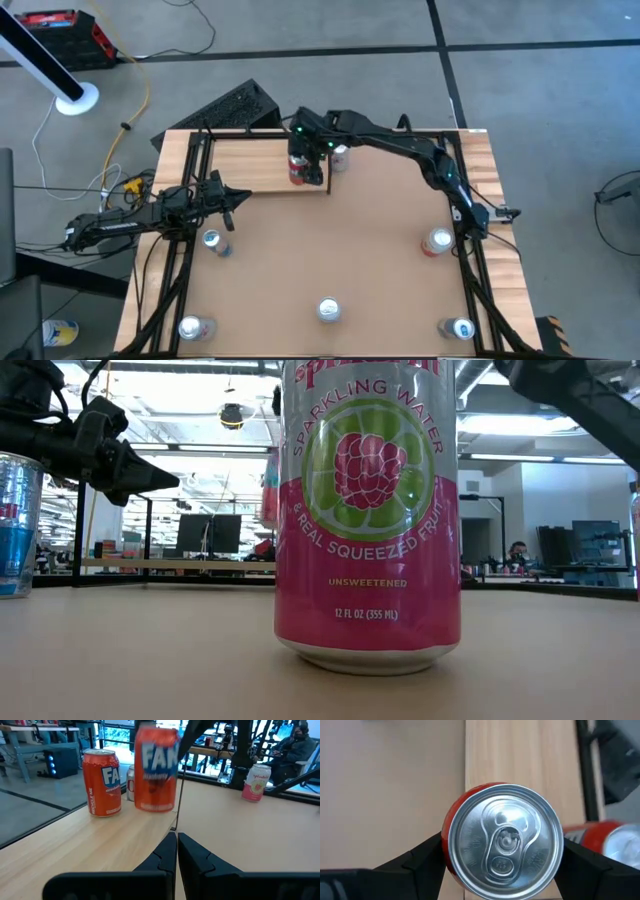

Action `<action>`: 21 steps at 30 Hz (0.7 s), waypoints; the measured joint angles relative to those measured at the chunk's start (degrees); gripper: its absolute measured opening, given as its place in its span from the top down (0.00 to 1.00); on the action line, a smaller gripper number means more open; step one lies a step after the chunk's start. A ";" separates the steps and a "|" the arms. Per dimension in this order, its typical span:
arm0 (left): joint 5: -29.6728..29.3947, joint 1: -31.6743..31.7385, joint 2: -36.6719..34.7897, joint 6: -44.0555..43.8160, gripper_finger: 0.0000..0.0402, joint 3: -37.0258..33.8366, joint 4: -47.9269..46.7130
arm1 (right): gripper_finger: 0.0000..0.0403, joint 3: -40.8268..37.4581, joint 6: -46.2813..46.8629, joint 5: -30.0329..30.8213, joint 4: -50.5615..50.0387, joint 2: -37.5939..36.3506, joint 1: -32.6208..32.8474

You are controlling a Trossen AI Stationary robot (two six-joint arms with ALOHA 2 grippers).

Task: Place canned beverage on shelf
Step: Put the red soda can on the shelf aligned with the other red soda can

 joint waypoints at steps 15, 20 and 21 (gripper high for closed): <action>0.00 -0.02 0.00 0.20 1.00 0.01 -0.04 | 0.18 -0.05 -0.12 -1.70 -1.52 3.76 -2.42; 0.00 -0.01 0.00 0.21 1.00 0.00 -0.04 | 0.06 0.00 1.02 1.10 -2.16 3.69 -2.01; 0.00 0.00 0.00 0.22 1.00 0.00 -0.05 | 0.08 0.04 0.75 1.23 -2.72 3.65 -1.99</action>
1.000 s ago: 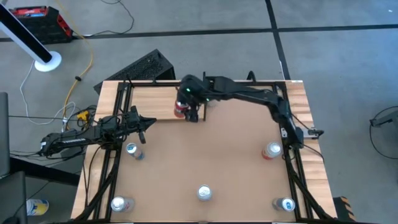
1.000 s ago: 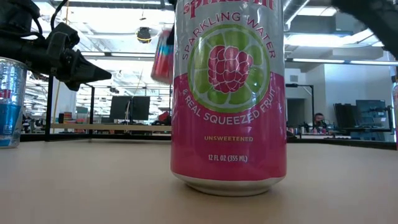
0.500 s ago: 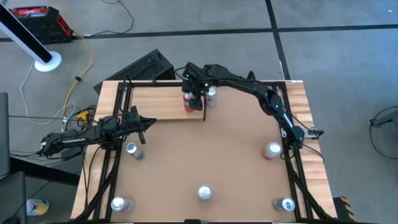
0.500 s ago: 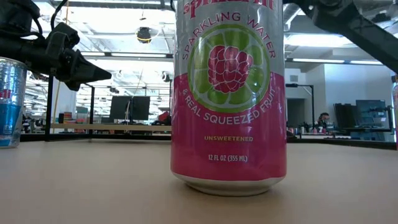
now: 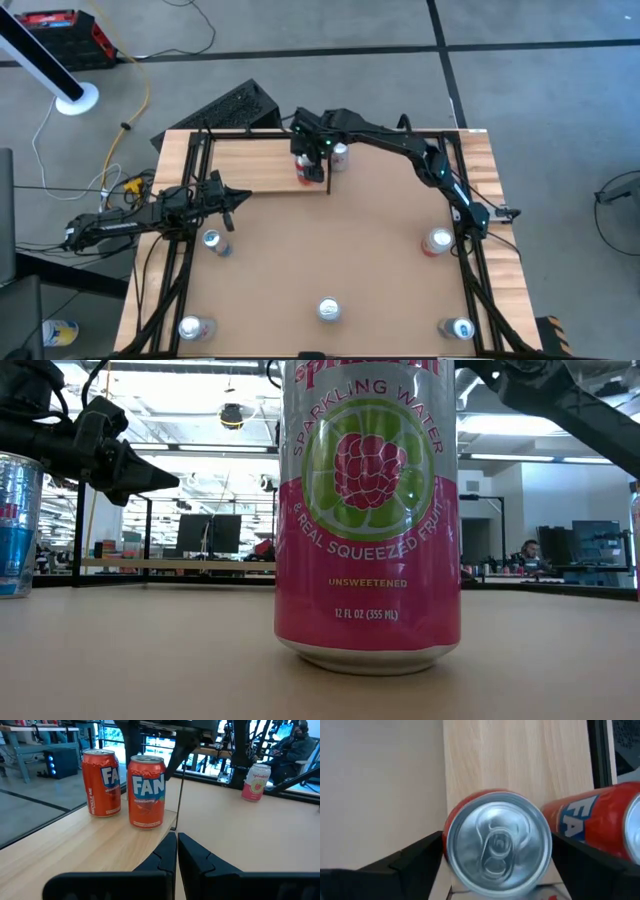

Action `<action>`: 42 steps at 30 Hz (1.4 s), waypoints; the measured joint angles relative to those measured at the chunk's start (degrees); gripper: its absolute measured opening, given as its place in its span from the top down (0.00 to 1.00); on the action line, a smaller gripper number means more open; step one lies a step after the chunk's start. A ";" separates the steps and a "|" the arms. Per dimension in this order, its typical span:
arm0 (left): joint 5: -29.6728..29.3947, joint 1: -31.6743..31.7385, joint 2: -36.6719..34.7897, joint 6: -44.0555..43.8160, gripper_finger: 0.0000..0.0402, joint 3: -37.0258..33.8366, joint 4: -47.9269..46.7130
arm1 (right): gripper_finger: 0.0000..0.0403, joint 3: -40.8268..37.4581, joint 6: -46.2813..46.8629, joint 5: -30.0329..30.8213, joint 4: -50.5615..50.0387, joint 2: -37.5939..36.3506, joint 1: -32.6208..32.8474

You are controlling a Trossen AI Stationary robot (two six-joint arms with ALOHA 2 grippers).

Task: Place canned beverage on shelf
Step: Put the red soda can on the shelf aligned with the other red soda can

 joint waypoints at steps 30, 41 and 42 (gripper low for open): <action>0.00 -0.01 0.00 0.24 1.00 0.02 0.00 | 0.07 0.11 10.86 9.42 0.12 -7.22 4.91; 0.00 -0.02 0.00 0.22 1.00 0.00 0.00 | 0.30 -0.35 7.98 7.56 -7.03 -7.13 7.63; 0.00 0.00 0.00 0.22 1.00 0.02 0.00 | 0.35 -0.35 7.99 7.57 -7.08 -7.13 7.79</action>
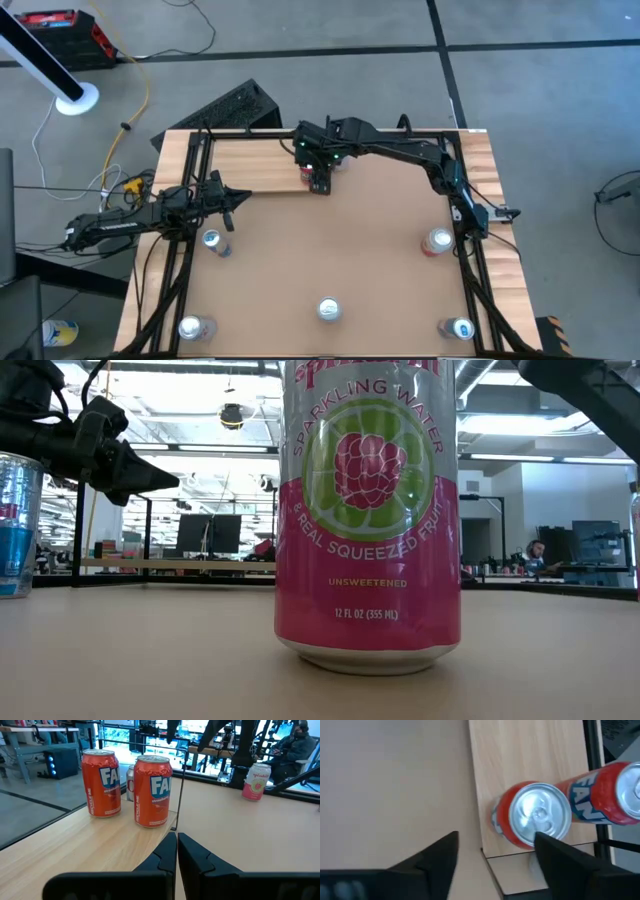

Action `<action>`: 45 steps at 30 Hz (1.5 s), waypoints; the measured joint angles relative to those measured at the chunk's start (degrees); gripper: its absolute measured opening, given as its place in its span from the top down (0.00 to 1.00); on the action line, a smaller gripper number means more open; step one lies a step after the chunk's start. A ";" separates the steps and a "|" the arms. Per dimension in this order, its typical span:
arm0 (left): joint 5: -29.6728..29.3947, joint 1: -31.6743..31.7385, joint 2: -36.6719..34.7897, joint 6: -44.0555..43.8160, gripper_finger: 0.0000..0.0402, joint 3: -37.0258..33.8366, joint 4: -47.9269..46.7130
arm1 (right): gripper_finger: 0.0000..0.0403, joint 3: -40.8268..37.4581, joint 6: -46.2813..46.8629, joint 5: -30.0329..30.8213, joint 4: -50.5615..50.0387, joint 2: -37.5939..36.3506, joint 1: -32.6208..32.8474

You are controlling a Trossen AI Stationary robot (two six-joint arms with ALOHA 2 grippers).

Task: Place canned beverage on shelf
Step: Put the red soda can on the shelf aligned with the other red soda can, then put the top red-silver soda can on the shelf

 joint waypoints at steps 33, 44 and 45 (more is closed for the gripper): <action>-0.02 -0.02 0.00 -0.32 1.00 0.00 0.02 | 0.96 -0.79 -1.52 -0.31 4.34 3.54 -1.53; -0.02 0.00 0.00 -0.12 1.00 -0.02 0.02 | 0.96 -0.79 -2.54 -6.13 -5.82 -0.09 0.23; -0.02 0.00 0.00 -0.04 1.00 -0.02 0.02 | 0.96 -0.79 -2.36 -6.19 -6.96 -0.99 0.65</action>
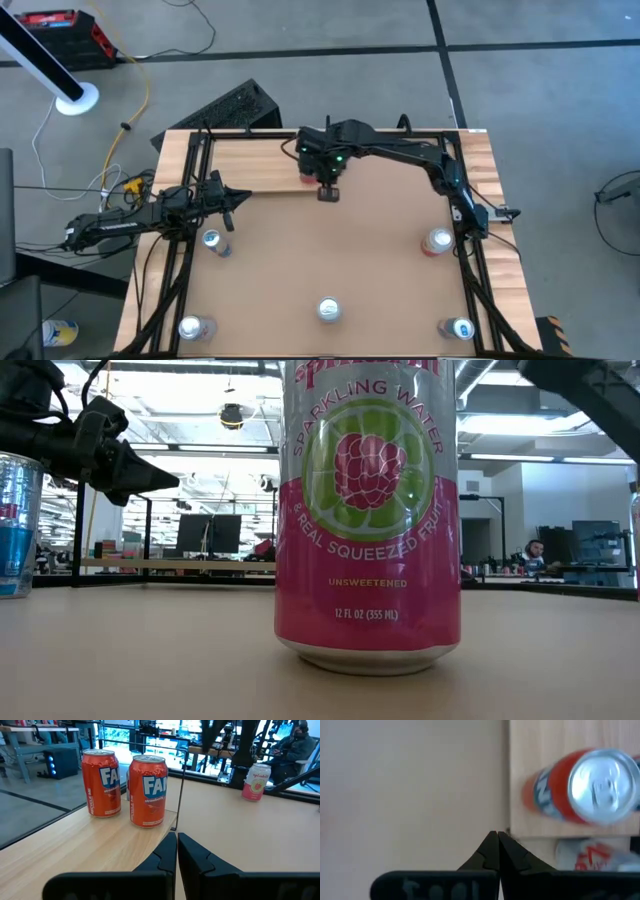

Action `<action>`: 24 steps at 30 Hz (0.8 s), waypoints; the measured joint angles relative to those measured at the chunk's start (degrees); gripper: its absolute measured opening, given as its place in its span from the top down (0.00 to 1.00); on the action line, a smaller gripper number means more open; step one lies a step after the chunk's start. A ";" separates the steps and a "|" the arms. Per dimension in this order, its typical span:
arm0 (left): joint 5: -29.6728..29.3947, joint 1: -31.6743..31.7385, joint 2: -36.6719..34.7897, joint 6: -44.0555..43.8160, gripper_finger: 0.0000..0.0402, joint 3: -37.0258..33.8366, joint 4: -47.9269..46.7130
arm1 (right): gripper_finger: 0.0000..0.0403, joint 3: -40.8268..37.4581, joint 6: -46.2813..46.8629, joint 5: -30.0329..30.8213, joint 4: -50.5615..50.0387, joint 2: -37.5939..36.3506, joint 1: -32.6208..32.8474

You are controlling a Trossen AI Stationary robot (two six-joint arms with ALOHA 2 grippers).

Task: Place canned beverage on shelf
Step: Put the top red-silver soda can on the shelf

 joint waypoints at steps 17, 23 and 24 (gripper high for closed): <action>7.10 0.00 -0.02 -6.17 1.00 0.00 -1.10 | 0.95 -44.79 5.51 -0.02 25.37 -39.70 5.40; 5.40 -0.02 -0.02 -5.90 1.00 0.00 -0.99 | 0.92 -80.53 10.33 0.49 66.40 -57.93 -0.07; 4.41 0.00 -0.02 -5.83 1.00 0.02 -0.67 | 0.92 -84.66 10.87 0.47 72.25 -59.45 -0.87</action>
